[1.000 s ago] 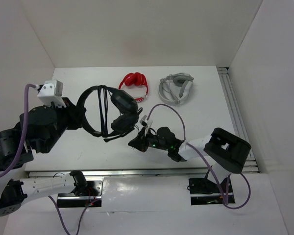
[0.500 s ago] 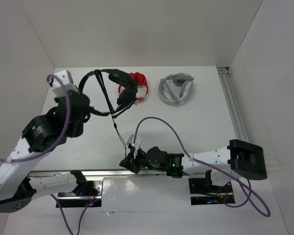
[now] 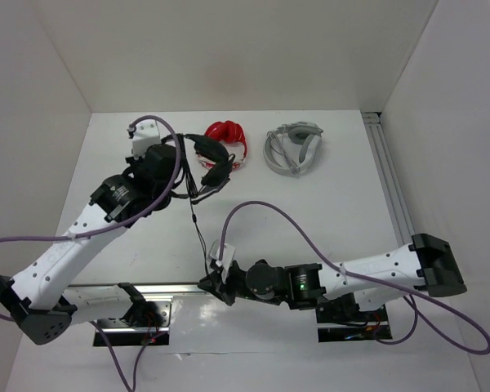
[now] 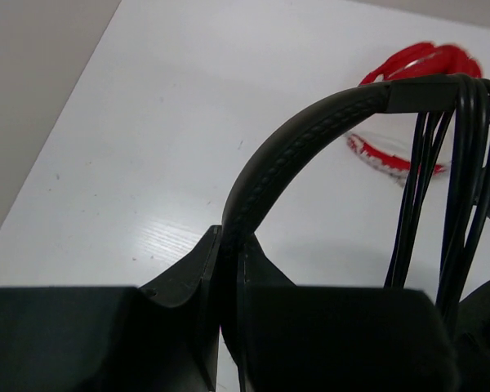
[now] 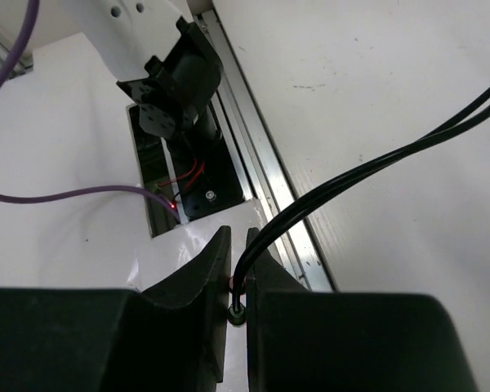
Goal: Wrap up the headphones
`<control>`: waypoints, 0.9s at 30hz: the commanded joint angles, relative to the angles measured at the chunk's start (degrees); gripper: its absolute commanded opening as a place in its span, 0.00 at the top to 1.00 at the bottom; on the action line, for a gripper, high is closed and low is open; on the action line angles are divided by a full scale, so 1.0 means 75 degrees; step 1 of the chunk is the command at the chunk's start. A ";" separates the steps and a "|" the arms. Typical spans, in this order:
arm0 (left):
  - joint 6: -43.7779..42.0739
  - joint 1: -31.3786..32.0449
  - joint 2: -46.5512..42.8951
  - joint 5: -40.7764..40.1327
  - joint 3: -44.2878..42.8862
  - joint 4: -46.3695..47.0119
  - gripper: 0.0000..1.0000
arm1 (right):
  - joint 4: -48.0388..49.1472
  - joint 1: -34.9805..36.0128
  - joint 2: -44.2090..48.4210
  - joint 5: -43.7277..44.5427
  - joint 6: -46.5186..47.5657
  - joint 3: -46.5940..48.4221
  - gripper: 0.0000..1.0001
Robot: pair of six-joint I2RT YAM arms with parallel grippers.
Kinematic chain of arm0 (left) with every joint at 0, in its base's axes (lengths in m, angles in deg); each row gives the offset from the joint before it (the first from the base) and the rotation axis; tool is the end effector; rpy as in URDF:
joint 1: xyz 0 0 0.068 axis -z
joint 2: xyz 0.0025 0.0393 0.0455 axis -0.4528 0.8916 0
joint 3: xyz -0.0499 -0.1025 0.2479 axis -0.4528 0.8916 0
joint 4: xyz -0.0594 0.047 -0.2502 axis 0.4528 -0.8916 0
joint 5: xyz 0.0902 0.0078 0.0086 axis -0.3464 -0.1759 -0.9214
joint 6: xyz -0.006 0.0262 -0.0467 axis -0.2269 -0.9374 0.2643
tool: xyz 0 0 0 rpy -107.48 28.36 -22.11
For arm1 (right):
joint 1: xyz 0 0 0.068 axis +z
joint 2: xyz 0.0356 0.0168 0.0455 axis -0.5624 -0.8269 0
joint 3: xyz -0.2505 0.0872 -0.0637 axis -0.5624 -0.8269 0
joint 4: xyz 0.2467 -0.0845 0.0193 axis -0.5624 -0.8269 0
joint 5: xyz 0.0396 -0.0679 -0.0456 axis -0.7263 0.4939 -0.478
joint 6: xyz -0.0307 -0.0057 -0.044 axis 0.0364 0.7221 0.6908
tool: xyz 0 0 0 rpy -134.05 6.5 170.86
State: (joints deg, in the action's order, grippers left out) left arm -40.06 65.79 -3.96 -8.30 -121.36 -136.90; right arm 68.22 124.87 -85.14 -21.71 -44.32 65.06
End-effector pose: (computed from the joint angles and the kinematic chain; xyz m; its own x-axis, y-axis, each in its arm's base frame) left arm 0.1837 -0.1104 0.4201 -0.2433 -0.2485 -0.9376 -0.4058 0.9041 -0.1343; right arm 0.0067 0.2830 0.2702 -0.1965 -0.1705 -0.9656 -0.9419 0.3062 0.1377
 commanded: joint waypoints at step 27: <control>-0.2987 0.2597 -0.0363 0.4823 0.0658 -0.1065 1.00 | -0.6840 0.0394 0.0584 0.3809 0.2658 0.4080 1.00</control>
State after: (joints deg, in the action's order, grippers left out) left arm -61.18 83.43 -5.65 21.36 -111.92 -142.23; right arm 21.42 127.36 -81.21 -0.10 -27.95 93.35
